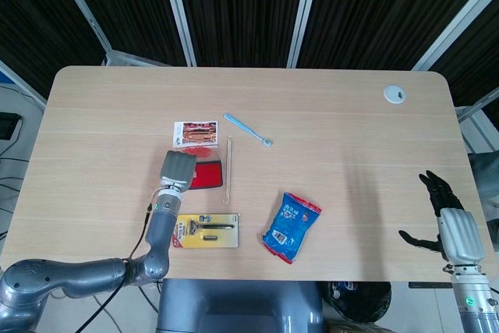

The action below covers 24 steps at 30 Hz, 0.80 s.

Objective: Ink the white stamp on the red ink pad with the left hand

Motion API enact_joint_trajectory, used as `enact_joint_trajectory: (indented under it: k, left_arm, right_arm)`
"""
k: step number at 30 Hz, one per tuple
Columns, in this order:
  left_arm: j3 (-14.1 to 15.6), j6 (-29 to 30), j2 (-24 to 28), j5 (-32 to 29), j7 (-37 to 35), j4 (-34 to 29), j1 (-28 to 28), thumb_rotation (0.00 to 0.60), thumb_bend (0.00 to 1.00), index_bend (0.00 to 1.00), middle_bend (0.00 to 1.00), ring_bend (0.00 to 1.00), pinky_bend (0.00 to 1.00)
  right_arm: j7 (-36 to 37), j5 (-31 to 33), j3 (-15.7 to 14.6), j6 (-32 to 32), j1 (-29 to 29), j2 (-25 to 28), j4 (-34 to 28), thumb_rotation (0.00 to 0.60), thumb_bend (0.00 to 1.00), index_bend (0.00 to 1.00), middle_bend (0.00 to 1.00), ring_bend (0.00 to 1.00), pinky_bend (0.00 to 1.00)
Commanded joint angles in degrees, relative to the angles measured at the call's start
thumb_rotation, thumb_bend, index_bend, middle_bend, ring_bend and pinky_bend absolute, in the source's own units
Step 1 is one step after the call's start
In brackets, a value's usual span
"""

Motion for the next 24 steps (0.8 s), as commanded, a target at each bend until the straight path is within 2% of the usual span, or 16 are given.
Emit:
enact_joint_trajectory:
  k: [1, 24]
  left_arm:
    - [0.21, -0.28, -0.34, -0.34, -0.08, 0.67, -0.48, 0.6, 0.53, 0.74, 0.74, 0.55, 0.59]
    - [2.19, -2.94, -2.83, -1.41, -1.5, 6.39, -3.03, 0.6, 0.53, 0.75, 0.76, 0.57, 0.61]
  right_arm:
    - [0.05, 0.02, -0.01, -0.03, 0.0, 0.0, 0.03, 0.6, 0.08, 0.0, 0.0, 0.0, 0.18]
    - [0.32, 0.12, -0.04, -0.24, 0.01, 0.03, 0.03, 0.6, 0.09, 0.0, 0.0, 0.0, 0.18]
